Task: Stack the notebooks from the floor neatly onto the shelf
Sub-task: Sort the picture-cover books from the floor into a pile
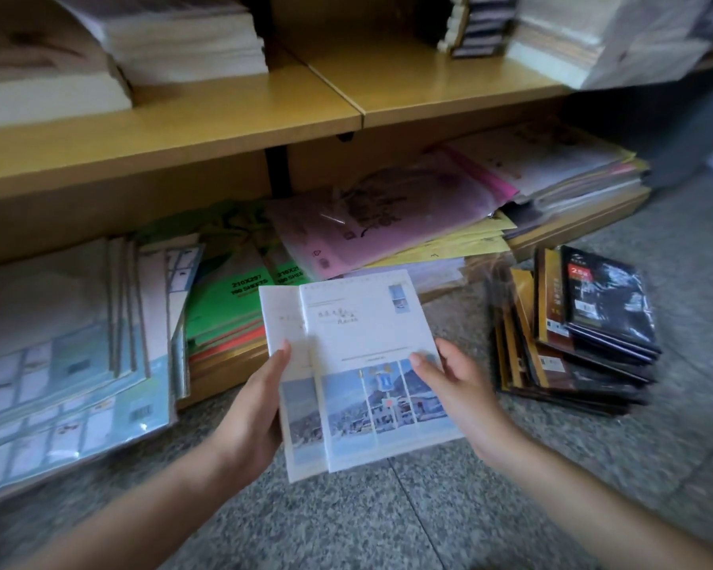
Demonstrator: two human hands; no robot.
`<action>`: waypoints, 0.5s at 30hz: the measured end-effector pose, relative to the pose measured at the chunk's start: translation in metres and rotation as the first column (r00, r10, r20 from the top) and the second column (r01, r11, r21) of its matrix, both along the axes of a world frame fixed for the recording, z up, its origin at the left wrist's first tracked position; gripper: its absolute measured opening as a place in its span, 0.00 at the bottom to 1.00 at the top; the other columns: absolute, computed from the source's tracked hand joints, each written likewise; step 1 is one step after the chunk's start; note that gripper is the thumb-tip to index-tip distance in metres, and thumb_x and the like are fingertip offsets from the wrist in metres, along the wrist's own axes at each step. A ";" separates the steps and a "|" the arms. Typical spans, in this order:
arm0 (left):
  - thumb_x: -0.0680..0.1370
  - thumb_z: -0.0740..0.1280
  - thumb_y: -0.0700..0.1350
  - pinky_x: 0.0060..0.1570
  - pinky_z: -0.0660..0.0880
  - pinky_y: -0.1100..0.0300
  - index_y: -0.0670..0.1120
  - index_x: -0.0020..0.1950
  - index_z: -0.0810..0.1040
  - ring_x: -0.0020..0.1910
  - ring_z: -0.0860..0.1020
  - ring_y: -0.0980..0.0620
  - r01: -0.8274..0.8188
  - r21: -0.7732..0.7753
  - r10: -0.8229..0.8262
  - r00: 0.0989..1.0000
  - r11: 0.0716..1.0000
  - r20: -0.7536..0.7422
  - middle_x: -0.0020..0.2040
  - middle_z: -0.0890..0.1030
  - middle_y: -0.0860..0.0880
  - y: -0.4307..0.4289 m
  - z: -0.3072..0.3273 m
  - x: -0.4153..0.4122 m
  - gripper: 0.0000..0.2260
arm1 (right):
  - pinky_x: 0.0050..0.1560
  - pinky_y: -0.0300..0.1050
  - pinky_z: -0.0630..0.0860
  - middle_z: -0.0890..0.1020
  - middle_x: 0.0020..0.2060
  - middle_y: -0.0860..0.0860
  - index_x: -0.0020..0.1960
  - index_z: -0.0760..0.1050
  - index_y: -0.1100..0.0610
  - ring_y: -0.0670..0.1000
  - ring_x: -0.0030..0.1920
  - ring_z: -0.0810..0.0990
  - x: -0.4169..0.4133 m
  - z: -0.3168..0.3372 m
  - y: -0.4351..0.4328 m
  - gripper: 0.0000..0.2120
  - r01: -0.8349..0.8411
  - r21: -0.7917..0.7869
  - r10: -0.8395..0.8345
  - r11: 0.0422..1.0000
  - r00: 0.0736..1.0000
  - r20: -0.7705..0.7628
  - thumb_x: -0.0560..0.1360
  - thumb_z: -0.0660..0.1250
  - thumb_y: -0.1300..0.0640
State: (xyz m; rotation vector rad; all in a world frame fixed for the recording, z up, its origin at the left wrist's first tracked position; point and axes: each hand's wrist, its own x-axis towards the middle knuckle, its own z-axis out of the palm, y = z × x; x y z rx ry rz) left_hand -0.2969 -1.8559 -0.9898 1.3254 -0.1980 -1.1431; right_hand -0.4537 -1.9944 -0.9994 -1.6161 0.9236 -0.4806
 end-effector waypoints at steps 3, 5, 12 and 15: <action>0.77 0.59 0.54 0.51 0.77 0.45 0.51 0.60 0.76 0.52 0.82 0.46 0.084 -0.052 -0.083 0.996 0.995 0.031 0.53 0.84 0.48 0.012 0.009 -0.002 0.15 | 0.49 0.32 0.71 0.76 0.55 0.49 0.47 0.71 0.43 0.45 0.54 0.75 0.001 -0.004 0.012 0.06 0.016 -0.053 -0.014 0.998 0.999 0.037 0.77 0.65 0.53; 0.74 0.69 0.48 0.54 0.77 0.42 0.46 0.63 0.74 0.54 0.81 0.43 0.116 -0.072 -0.109 0.990 0.991 0.089 0.55 0.83 0.44 0.019 0.010 -0.002 0.19 | 0.50 0.29 0.70 0.74 0.56 0.43 0.51 0.69 0.40 0.37 0.54 0.74 0.003 -0.002 0.019 0.07 -0.021 -0.021 0.022 1.000 0.998 0.063 0.77 0.63 0.53; 0.67 0.72 0.41 0.52 0.79 0.54 0.44 0.63 0.73 0.54 0.81 0.46 0.110 -0.149 -0.079 0.976 0.983 0.201 0.55 0.83 0.45 0.028 0.015 -0.010 0.24 | 0.51 0.34 0.72 0.68 0.58 0.32 0.69 0.51 0.42 0.37 0.53 0.74 0.007 0.005 0.045 0.23 -0.167 0.013 0.165 0.986 0.982 0.090 0.80 0.58 0.57; 0.70 0.71 0.43 0.50 0.79 0.59 0.47 0.61 0.74 0.53 0.82 0.49 0.106 -0.152 -0.057 0.954 0.983 0.296 0.54 0.83 0.50 0.031 0.021 -0.010 0.20 | 0.55 0.18 0.62 0.58 0.63 0.27 0.67 0.46 0.37 0.28 0.63 0.64 0.011 0.003 0.047 0.26 -0.247 -0.046 0.250 0.968 0.966 0.071 0.80 0.57 0.57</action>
